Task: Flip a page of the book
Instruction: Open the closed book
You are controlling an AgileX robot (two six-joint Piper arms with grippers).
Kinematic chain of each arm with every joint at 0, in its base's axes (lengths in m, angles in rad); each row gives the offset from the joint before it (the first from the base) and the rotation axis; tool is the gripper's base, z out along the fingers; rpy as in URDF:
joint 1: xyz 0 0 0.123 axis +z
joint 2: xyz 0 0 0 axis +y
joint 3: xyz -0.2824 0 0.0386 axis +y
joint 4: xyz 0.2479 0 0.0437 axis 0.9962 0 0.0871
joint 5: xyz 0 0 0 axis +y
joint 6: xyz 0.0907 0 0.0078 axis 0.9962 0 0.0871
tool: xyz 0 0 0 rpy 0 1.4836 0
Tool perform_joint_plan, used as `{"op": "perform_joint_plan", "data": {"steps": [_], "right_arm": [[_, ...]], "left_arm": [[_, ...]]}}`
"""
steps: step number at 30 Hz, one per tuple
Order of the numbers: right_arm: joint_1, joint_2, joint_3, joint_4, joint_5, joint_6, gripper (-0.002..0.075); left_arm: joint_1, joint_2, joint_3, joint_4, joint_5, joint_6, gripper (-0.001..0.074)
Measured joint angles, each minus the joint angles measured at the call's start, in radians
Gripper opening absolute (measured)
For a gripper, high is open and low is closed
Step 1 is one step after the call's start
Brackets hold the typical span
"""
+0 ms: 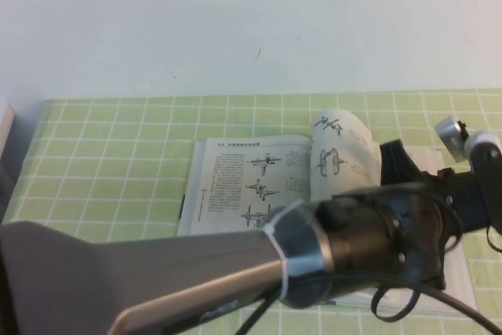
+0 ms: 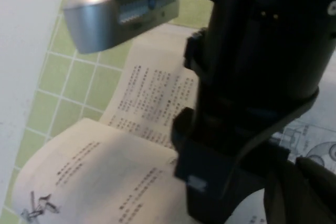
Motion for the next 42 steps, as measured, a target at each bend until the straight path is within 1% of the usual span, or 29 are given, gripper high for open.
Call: {"op": "perform_joint_plan", "data": {"steps": [3,8,11,13,15,21,23,25,29,33,37,42], "right_arm": [[0.002,-0.002,0.0,0.002,0.026,-0.004,0.0406],[0.002,-0.002,0.0,0.002,0.028,-0.004,0.0405],[0.002,-0.002,0.0,0.002,0.026,-0.004,0.0405],[0.002,-0.002,0.0,0.002,0.024,-0.004,0.0405],[0.002,-0.002,0.0,0.002,0.024,-0.004,0.0405],[0.002,-0.002,0.0,0.002,0.001,-0.006,0.0405],[0.002,-0.002,0.0,0.002,-0.009,-0.007,0.0405],[0.002,-0.002,0.0,0.002,-0.012,-0.008,0.0405],[0.002,-0.002,0.0,0.003,-0.014,-0.008,0.0405],[0.002,-0.002,0.0,0.003,-0.014,-0.008,0.0405],[0.002,-0.002,0.0,0.002,-0.014,-0.008,0.0405],[0.002,-0.002,0.0,0.0,-0.014,-0.008,0.0405]], "left_arm": [[-0.015,0.023,0.0,0.052,0.049,-0.026,-0.0004],[-0.017,0.012,0.0,0.288,0.167,-0.217,-0.0004],[-0.017,-0.018,0.0,0.315,0.16,-0.255,-0.0004],[-0.017,-0.036,0.0,0.268,0.127,-0.26,-0.0004],[-0.019,-0.055,0.0,0.194,0.099,-0.22,-0.0004],[-0.097,-0.074,0.0,0.011,0.095,-0.042,-0.0004],[-0.113,-0.076,0.0,-0.081,0.093,0.023,-0.0004],[-0.114,-0.076,0.0,-0.172,0.093,0.105,-0.0004],[-0.089,-0.057,0.0,-0.329,0.09,0.234,-0.0004],[-0.055,0.009,0.0,-0.401,0.084,0.318,-0.0004],[-0.028,0.079,0.0,-0.415,0.083,0.357,-0.0004],[-0.015,0.133,0.0,-0.419,0.08,0.384,-0.0004]]}}
